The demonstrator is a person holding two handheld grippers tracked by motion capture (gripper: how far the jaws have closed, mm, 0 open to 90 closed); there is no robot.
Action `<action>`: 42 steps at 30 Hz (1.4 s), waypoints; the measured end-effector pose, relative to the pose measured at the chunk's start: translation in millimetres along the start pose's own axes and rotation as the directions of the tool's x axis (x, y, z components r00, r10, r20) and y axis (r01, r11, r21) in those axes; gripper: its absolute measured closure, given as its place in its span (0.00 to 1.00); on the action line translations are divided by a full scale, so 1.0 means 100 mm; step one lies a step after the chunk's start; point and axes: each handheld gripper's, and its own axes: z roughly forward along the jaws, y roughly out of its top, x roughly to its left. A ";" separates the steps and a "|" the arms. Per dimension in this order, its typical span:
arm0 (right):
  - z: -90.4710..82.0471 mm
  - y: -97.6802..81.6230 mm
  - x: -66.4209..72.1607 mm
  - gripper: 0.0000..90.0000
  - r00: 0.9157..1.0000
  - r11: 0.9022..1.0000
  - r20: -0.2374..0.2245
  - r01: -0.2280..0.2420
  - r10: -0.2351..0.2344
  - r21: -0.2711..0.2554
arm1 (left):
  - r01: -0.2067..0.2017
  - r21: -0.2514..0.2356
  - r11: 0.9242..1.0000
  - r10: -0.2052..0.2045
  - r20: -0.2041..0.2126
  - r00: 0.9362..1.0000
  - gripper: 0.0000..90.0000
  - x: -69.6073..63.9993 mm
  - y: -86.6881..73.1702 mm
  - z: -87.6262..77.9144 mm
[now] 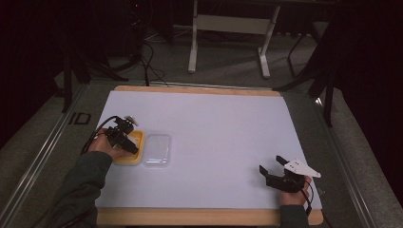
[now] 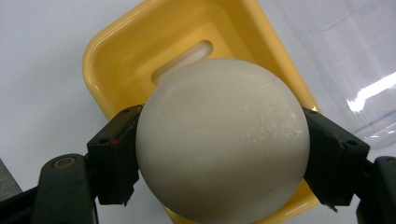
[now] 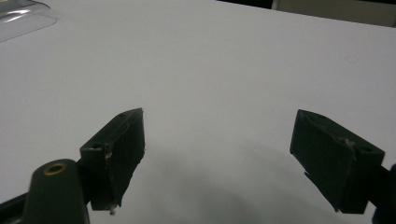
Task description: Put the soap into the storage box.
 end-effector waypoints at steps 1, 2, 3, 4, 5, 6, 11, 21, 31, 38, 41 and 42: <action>0.00 0.00 0.00 0.19 1.000 1.000 0.000 0.000 0.000 0.000 | 0.001 0.002 1.000 -0.001 0.001 1.000 0.26 0.00 0.00 0.01; 0.00 0.00 0.00 0.19 1.000 1.000 0.000 0.000 0.000 0.001 | 0.000 0.002 1.000 0.000 0.003 1.000 0.26 0.01 0.00 0.01; 0.00 0.00 0.00 0.19 1.000 1.000 0.000 0.000 0.000 0.001 | -0.005 0.002 1.000 0.005 0.006 1.000 0.26 0.01 0.00 0.02; 0.00 0.00 0.00 0.19 1.000 1.000 0.000 0.000 0.000 0.002 | -0.008 0.002 1.000 0.008 0.007 1.000 0.26 0.01 0.00 0.02; 0.00 0.00 0.00 0.19 1.000 1.000 0.000 0.000 0.000 0.002 | -0.015 0.008 1.000 0.015 0.003 1.000 0.26 0.01 0.01 0.02; 0.00 0.00 0.00 0.19 1.000 1.000 0.000 0.000 0.000 0.001 | -0.014 0.006 1.000 0.014 0.002 1.000 0.26 0.01 0.01 0.02; 0.00 0.00 0.00 0.19 1.000 1.000 0.000 0.001 -0.001 0.001 | -0.032 0.012 0.999 0.033 -0.013 0.999 0.26 0.00 0.02 0.03; 0.00 0.00 0.00 0.19 1.000 1.000 0.000 0.000 0.000 0.003 | -0.084 0.018 0.996 0.085 -0.031 0.996 0.25 -0.04 0.01 0.05; 0.00 0.00 0.01 0.19 1.000 1.000 0.000 0.002 -0.002 0.004 | -0.094 0.027 0.995 0.095 -0.027 0.995 0.23 -0.05 0.00 0.05; 0.00 0.00 0.01 0.19 1.000 1.000 0.000 0.003 -0.003 0.005 | -0.095 -0.012 0.995 0.095 -0.001 0.995 0.16 -0.01 -0.01 -0.05; 0.00 0.00 0.01 0.19 1.000 1.000 0.000 0.003 -0.003 0.004 | -0.098 -0.016 0.995 0.098 0.004 0.995 0.17 -0.01 -0.01 -0.06; 0.00 0.00 0.01 0.19 1.000 1.000 0.000 0.002 -0.002 0.005 | -0.096 -0.021 0.995 0.096 0.012 0.995 0.17 -0.02 -0.01 -0.07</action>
